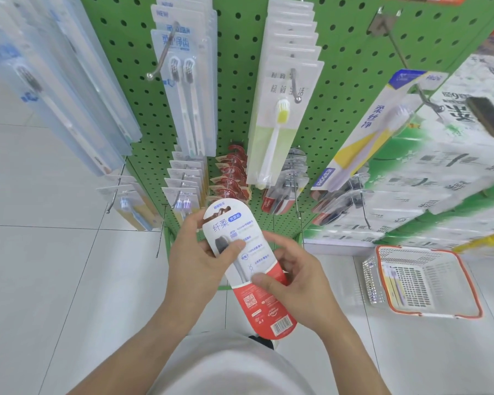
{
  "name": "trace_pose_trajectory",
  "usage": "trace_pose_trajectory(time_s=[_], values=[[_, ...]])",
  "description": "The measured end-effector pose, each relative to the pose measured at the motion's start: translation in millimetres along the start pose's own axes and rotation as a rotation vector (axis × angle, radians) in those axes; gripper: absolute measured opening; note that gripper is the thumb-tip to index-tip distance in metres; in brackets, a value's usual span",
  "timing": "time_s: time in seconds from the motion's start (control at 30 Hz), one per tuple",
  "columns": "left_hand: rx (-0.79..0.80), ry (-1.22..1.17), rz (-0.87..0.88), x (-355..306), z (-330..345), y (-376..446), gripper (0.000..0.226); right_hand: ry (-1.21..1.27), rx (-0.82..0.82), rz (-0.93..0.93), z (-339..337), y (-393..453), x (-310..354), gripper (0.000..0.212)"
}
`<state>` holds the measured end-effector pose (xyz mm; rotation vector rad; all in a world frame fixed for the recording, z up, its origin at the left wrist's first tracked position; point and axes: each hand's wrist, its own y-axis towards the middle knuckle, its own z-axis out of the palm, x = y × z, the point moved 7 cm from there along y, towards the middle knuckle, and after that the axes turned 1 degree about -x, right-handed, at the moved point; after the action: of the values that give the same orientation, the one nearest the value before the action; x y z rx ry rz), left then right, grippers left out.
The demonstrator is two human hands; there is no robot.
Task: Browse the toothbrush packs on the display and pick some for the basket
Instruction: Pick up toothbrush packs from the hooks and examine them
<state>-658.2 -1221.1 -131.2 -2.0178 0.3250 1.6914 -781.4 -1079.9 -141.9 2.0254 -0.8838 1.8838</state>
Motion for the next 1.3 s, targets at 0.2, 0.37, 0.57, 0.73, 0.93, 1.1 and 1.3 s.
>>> trace_pose_trajectory(time_s=[0.2,0.37,0.57,0.73,0.93,1.1,1.3], values=[[-0.023,0.048,0.039,-7,-1,-2,0.053,-0.068,0.018,0.021,1,0,-4,0.075],[-0.001,0.013,0.083,-8,2,1,0.032,0.019,-0.049,0.026,3,2,-10,0.045],[0.169,0.122,0.107,4,12,4,0.062,0.123,-0.066,0.071,2,4,-22,0.027],[0.247,0.114,0.129,0,20,-3,0.076,0.211,-0.064,0.124,-2,9,-27,0.025],[0.275,0.103,0.137,-4,23,-5,0.071,0.216,-0.018,0.084,-2,15,-23,0.025],[0.351,0.048,0.077,-3,30,-6,0.062,0.230,-0.165,0.013,-13,23,-7,0.031],[0.257,-0.071,0.070,-11,26,-8,0.035,0.100,-0.191,-0.062,-14,31,7,0.073]])
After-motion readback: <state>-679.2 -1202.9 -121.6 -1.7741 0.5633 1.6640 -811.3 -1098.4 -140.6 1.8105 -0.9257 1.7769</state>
